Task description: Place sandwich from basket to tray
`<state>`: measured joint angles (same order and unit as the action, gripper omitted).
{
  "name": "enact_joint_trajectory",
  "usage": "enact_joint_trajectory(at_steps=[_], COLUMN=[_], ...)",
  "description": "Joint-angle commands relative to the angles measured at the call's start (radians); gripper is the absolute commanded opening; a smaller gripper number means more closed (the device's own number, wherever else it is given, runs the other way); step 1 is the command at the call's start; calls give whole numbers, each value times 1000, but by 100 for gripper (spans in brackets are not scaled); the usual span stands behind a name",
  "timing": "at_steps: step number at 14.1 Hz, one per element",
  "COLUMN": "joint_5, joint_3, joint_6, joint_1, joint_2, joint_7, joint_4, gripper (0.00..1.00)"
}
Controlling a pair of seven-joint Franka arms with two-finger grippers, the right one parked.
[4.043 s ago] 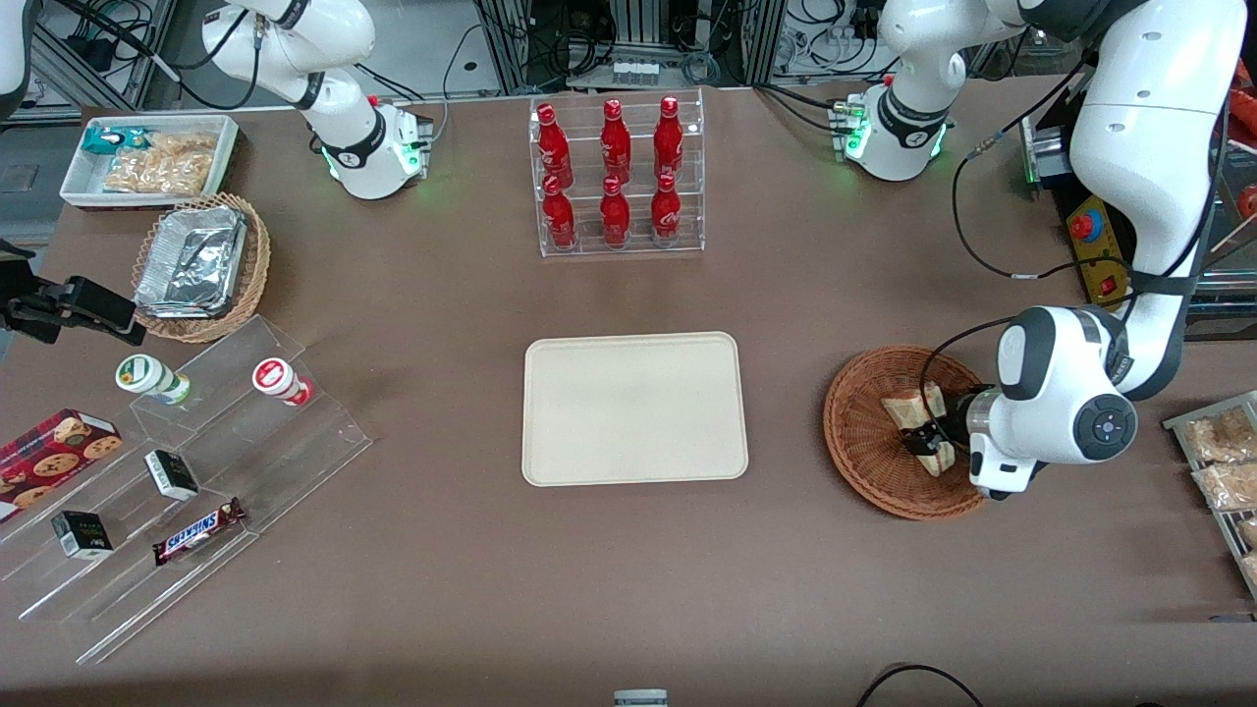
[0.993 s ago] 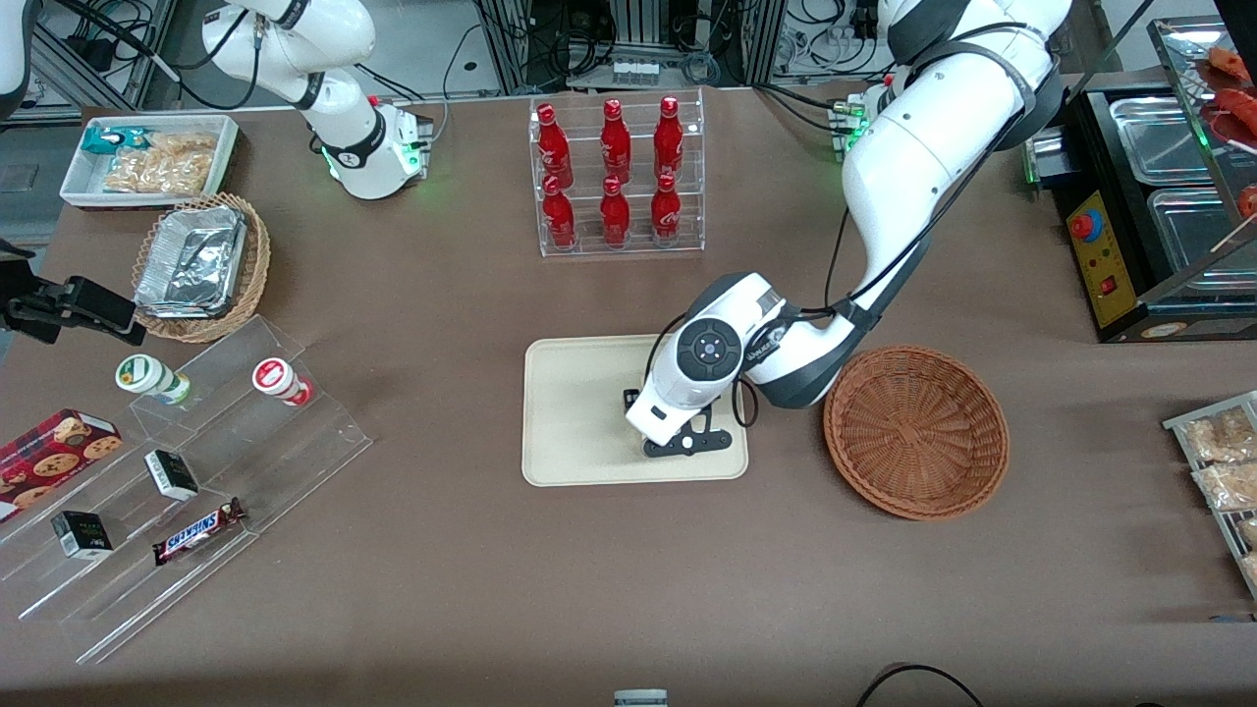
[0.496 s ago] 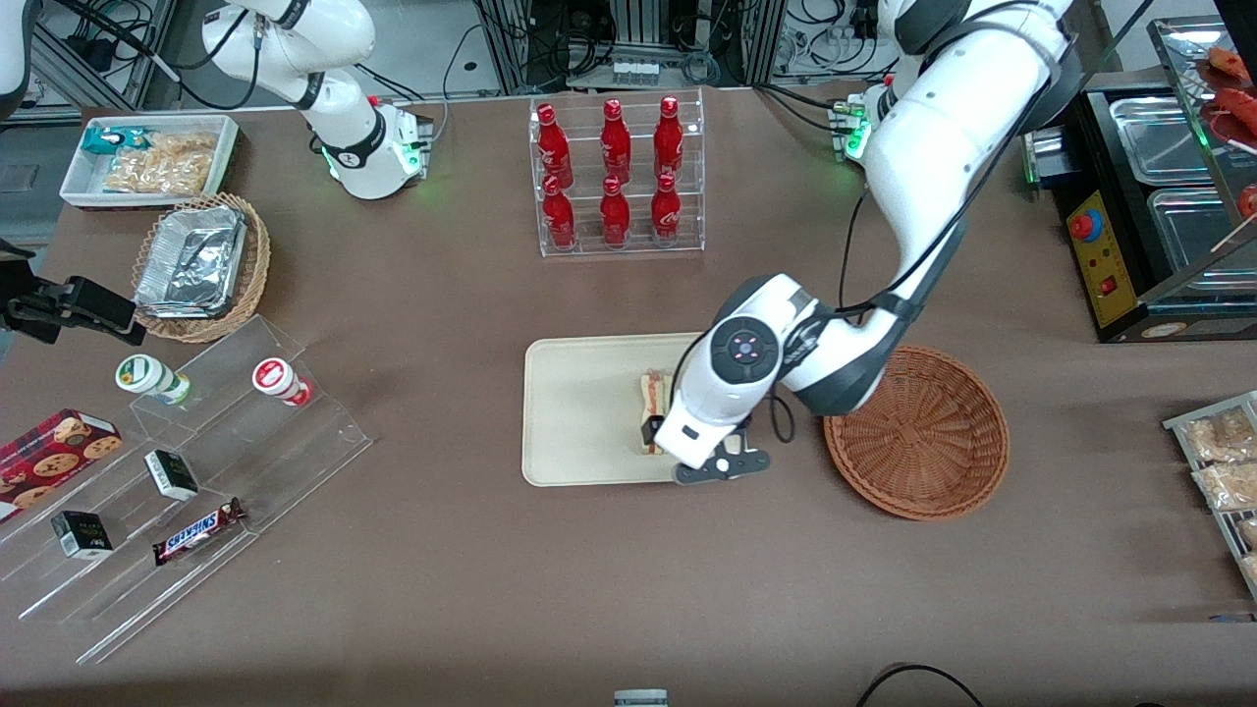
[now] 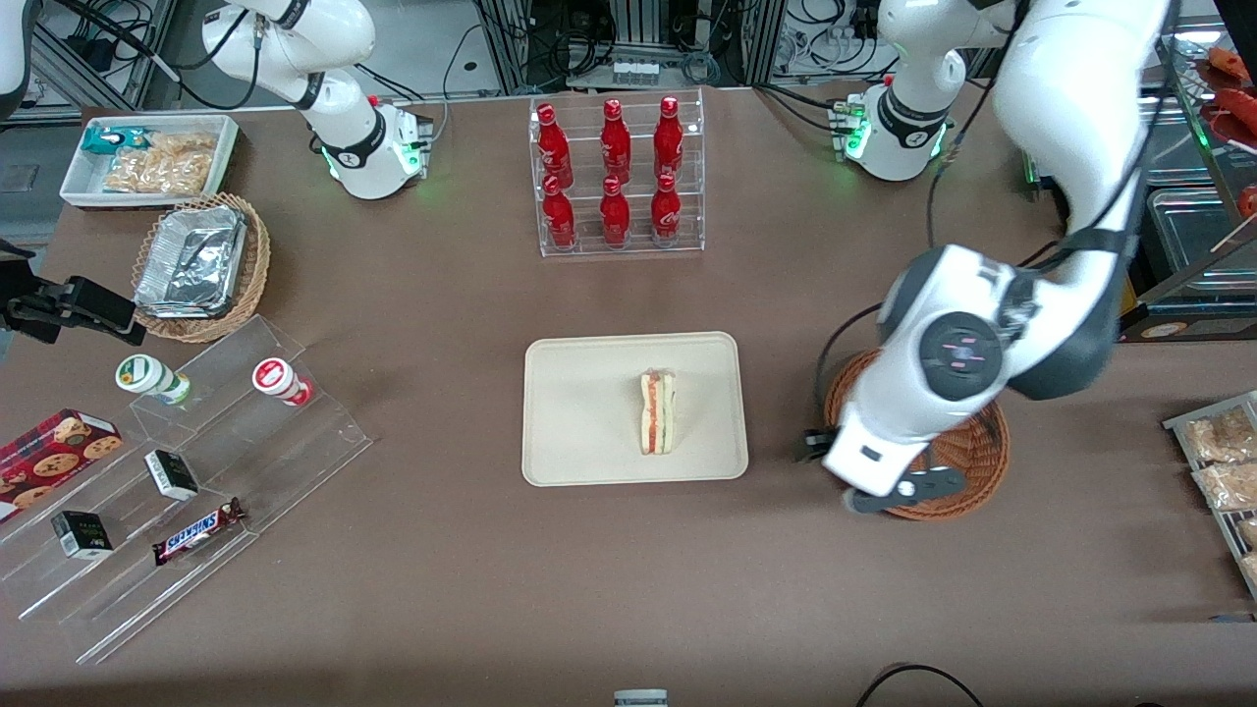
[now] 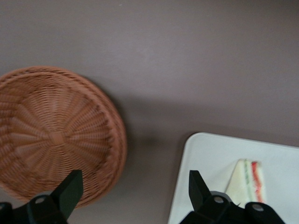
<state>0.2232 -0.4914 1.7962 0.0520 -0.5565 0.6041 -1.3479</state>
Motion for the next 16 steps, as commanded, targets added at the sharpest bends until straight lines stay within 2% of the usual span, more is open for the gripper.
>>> enact_joint_trajectory(at_steps=[1, 5, 9, 16], joint_5=[-71, -76, -76, -76], joint_3=[-7, -4, 2, 5], joint_6=[-114, -280, -392, -409], joint_1=[106, 206, 212, 221], joint_2=[121, 233, 339, 455], joint_7=[-182, -294, -293, -294], joint_4=[-48, -46, -48, -143], gripper=[100, 100, 100, 100])
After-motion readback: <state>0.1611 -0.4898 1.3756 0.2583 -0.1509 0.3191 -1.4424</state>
